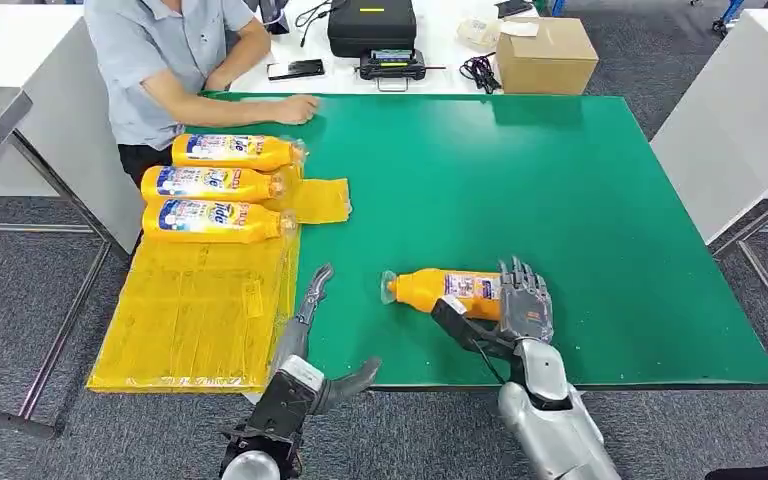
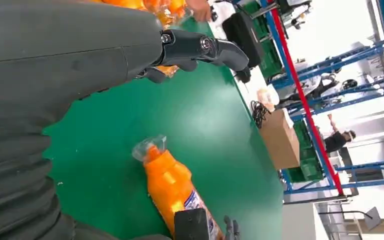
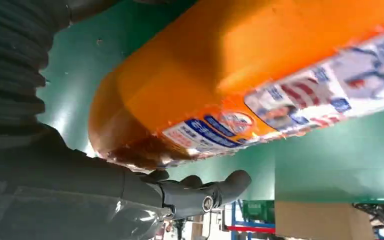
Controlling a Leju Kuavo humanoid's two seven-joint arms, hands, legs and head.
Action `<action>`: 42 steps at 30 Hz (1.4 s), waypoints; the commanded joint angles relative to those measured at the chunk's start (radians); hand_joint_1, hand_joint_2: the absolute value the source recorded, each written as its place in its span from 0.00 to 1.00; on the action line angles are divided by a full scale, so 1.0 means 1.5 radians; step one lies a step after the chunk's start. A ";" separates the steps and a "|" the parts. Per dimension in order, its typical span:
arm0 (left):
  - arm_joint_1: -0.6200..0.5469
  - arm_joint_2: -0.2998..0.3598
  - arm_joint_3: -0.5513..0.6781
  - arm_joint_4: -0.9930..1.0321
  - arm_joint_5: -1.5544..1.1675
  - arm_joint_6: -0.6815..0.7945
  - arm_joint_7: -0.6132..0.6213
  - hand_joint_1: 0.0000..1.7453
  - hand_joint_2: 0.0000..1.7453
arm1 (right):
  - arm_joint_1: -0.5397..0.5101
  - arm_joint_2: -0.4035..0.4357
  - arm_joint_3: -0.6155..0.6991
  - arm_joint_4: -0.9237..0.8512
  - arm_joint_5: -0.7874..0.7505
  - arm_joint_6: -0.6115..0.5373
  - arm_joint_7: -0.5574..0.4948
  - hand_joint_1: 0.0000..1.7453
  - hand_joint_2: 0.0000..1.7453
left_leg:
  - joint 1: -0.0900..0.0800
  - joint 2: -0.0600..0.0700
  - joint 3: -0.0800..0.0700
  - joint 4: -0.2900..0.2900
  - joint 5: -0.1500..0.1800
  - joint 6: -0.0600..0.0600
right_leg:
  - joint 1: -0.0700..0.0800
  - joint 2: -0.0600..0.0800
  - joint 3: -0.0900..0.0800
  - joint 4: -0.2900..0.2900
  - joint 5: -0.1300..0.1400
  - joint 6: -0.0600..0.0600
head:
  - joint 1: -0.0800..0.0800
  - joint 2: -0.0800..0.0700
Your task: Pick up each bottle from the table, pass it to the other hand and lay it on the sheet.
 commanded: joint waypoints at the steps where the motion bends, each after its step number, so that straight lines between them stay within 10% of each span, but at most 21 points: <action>1: -0.016 0.019 -0.010 0.022 -0.003 -0.006 0.008 0.00 1.00 | -0.004 -0.021 0.023 0.024 -0.022 0.035 0.006 1.00 1.00 | 0.001 0.000 0.002 0.000 -0.001 -0.001 | 0.001 0.000 0.002 -0.001 -0.001 -0.002 | 0.000 0.000; 21: -0.030 0.016 -0.017 0.048 0.017 -0.027 -0.001 0.00 1.00 | -0.030 -0.060 0.043 0.072 -0.080 0.108 -0.034 1.00 1.00 | 0.001 -0.001 0.007 -0.001 0.000 -0.001 | 0.001 -0.001 0.007 -0.002 0.000 -0.002 | 0.000 0.000; 31: -0.062 0.006 -0.022 0.085 0.185 -0.007 -0.130 0.00 1.00 | 0.015 -0.080 -0.014 0.023 -0.486 0.247 -0.296 1.00 1.00 | 0.001 0.000 0.010 -0.001 -0.001 -0.002 | 0.001 0.000 0.010 -0.002 0.000 -0.002 | 0.001 0.000; 42: -0.053 0.008 -0.019 0.085 0.287 0.017 -0.164 0.00 1.00 | 0.024 -0.068 -0.026 -0.028 -0.563 0.227 -0.314 1.00 1.00 | 0.002 0.003 0.010 -0.001 -0.002 -0.003 | 0.002 0.002 0.009 -0.001 0.000 -0.002 | 0.000 0.000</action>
